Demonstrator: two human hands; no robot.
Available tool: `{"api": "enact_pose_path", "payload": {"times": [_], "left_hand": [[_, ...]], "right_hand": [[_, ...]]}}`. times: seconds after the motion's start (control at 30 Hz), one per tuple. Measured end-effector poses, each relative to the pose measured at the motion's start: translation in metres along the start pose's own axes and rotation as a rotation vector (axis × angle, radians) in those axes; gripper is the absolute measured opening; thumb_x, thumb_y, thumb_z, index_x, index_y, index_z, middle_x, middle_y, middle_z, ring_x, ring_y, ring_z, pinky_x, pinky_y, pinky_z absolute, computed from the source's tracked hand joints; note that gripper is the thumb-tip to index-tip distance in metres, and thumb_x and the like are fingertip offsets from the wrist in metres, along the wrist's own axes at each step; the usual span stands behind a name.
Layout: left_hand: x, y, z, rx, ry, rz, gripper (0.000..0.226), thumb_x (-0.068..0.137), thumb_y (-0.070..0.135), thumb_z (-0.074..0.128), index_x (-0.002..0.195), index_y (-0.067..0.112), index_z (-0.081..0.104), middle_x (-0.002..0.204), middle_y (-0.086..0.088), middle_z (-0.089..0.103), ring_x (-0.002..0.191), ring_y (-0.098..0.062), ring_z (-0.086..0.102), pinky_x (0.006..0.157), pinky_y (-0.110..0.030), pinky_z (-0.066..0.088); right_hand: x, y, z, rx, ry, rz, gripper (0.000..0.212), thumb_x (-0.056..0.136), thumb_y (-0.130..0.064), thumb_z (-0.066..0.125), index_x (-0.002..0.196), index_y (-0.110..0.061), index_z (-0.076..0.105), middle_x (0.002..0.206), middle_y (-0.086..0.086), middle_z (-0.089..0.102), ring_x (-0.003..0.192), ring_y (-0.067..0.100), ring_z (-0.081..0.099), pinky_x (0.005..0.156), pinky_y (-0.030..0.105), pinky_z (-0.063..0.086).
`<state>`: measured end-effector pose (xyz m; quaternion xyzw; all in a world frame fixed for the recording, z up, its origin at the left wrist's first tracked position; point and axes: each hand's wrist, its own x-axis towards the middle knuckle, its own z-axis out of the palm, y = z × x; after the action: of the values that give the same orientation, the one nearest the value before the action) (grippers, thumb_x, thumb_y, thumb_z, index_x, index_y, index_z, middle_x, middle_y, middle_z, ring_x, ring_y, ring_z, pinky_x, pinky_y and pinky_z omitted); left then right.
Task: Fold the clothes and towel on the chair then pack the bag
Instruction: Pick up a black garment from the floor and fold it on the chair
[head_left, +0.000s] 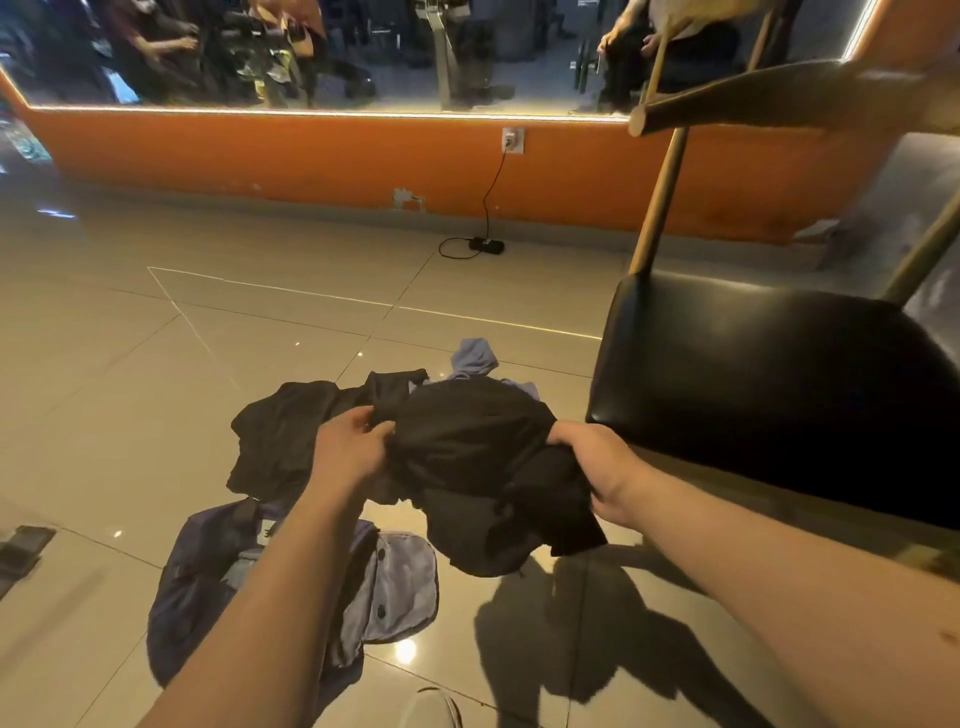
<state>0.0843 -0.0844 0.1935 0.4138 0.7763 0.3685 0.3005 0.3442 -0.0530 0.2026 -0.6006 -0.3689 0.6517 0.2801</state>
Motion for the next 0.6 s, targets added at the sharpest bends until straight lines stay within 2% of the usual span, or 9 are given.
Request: {"api": "enact_pose_path", "payload": {"times": [0.1, 0.2, 0.23, 0.33, 0.4, 0.47, 0.53, 0.6], "left_hand": [[0.008, -0.004, -0.012, -0.405, -0.008, -0.184, 0.036, 0.094, 0.032, 0.07, 0.125, 0.014, 0.07, 0.121, -0.007, 0.072, 0.111, -0.027, 0.068, 0.097, -0.05, 0.057], [0.019, -0.013, -0.016, -0.621, -0.001, -0.283, 0.059, 0.07, 0.045, 0.084, 0.121, 0.016, 0.073, 0.122, -0.006, 0.074, 0.114, -0.031, 0.069, 0.1, -0.054, 0.054], [0.021, -0.014, -0.015, -0.66, -0.003, -0.295, 0.06, 0.068, 0.045, 0.084, 0.118, 0.015, 0.074, 0.12, -0.008, 0.074, 0.114, -0.033, 0.069, 0.101, -0.055, 0.053], [0.008, 0.006, -0.011, -0.606, -0.048, -0.155, 0.054, 0.083, 0.038, 0.076, 0.126, 0.008, 0.066, 0.129, -0.02, 0.066, 0.125, -0.042, 0.061, 0.11, -0.058, 0.045], [-0.007, 0.026, -0.007, -0.538, -0.073, -0.018, 0.046, 0.094, 0.033, 0.07, 0.134, 0.013, 0.062, 0.131, -0.015, 0.064, 0.125, -0.033, 0.061, 0.111, -0.05, 0.047], [-0.02, 0.04, 0.0, -0.519, -0.107, 0.079, 0.039, 0.098, 0.026, 0.067, 0.137, 0.024, 0.061, 0.13, -0.005, 0.065, 0.12, -0.02, 0.064, 0.106, -0.041, 0.051], [-0.03, 0.048, 0.006, -0.518, -0.196, 0.161, 0.043, 0.096, 0.019, 0.07, 0.135, 0.033, 0.062, 0.133, -0.002, 0.064, 0.124, -0.018, 0.062, 0.106, -0.041, 0.051], [-0.035, 0.052, 0.008, -0.517, -0.279, 0.224, 0.053, 0.092, 0.009, 0.073, 0.135, 0.038, 0.061, 0.132, -0.002, 0.065, 0.125, -0.02, 0.062, 0.104, -0.043, 0.054]], "right_hand": [[0.005, 0.001, -0.009, -0.039, 0.037, -0.047, 0.022, 0.088, -0.023, 0.06, 0.096, -0.005, 0.069, 0.089, 0.015, 0.064, 0.094, 0.027, 0.062, 0.08, 0.04, 0.049], [0.01, 0.005, -0.012, -0.236, 0.081, -0.096, 0.022, 0.091, -0.024, 0.057, 0.091, -0.005, 0.067, 0.089, 0.013, 0.059, 0.09, 0.027, 0.059, 0.074, 0.038, 0.046], [0.014, 0.01, -0.013, -0.316, 0.098, -0.114, 0.023, 0.092, -0.023, 0.057, 0.092, -0.003, 0.068, 0.089, 0.014, 0.059, 0.086, 0.026, 0.058, 0.072, 0.038, 0.045], [0.023, 0.024, -0.013, -0.588, 0.06, -0.093, 0.023, 0.096, -0.018, 0.056, 0.109, -0.005, 0.068, 0.097, 0.012, 0.061, 0.085, 0.024, 0.059, 0.073, 0.037, 0.048], [0.021, 0.026, -0.006, -0.731, 0.027, -0.078, 0.034, 0.095, -0.01, 0.056, 0.129, -0.008, 0.059, 0.115, 0.009, 0.061, 0.098, 0.025, 0.061, 0.085, 0.036, 0.056], [0.012, 0.018, 0.005, -0.773, 0.041, -0.154, 0.049, 0.091, -0.012, 0.062, 0.138, -0.018, 0.05, 0.123, 0.004, 0.056, 0.1, 0.022, 0.059, 0.09, 0.039, 0.058], [0.003, 0.007, 0.017, -0.712, 0.008, -0.299, 0.047, 0.089, -0.025, 0.07, 0.131, -0.028, 0.052, 0.118, -0.005, 0.056, 0.096, 0.016, 0.06, 0.087, 0.036, 0.057], [-0.005, -0.002, 0.031, -0.635, -0.068, -0.387, 0.039, 0.085, -0.039, 0.075, 0.118, -0.034, 0.054, 0.109, -0.013, 0.06, 0.099, 0.012, 0.061, 0.091, 0.038, 0.057]]}}
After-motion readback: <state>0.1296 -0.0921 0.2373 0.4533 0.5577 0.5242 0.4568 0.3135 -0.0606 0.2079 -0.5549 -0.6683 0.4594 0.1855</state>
